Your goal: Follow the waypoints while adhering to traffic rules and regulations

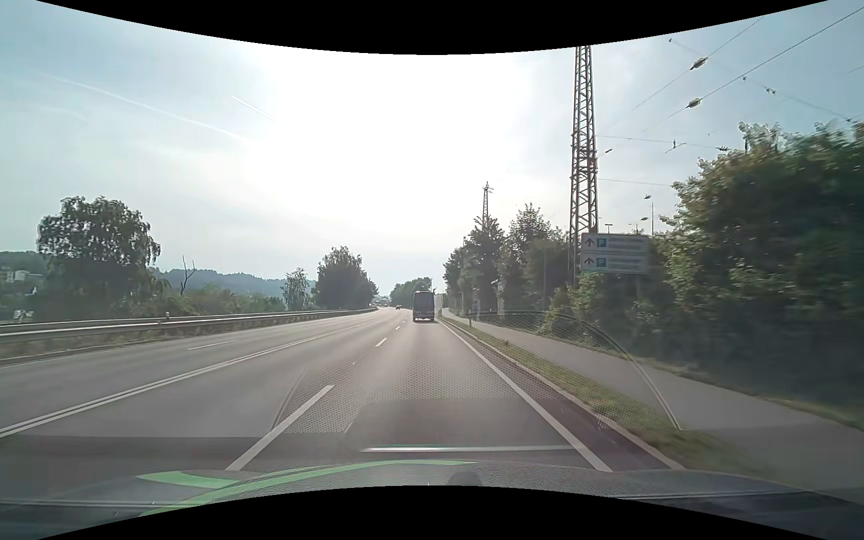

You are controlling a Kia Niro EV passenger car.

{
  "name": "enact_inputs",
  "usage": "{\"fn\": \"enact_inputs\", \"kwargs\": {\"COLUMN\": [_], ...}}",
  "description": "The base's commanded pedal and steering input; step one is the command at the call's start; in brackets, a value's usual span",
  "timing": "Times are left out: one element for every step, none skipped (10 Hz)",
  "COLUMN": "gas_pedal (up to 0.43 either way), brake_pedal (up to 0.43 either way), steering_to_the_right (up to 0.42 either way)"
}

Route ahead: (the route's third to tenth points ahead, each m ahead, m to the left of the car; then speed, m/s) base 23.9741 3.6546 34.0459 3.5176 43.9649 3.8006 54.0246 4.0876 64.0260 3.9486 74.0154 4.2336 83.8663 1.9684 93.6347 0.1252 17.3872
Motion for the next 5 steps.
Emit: {"fn": "enact_inputs", "kwargs": {"gas_pedal": [0.098,0.098,0.098,0.098,0.098], "brake_pedal": [0.0,0.0,0.0,0.0,0.0], "steering_to_the_right": [-0.003,-0.003,-0.003,-0.003,-0.003]}}
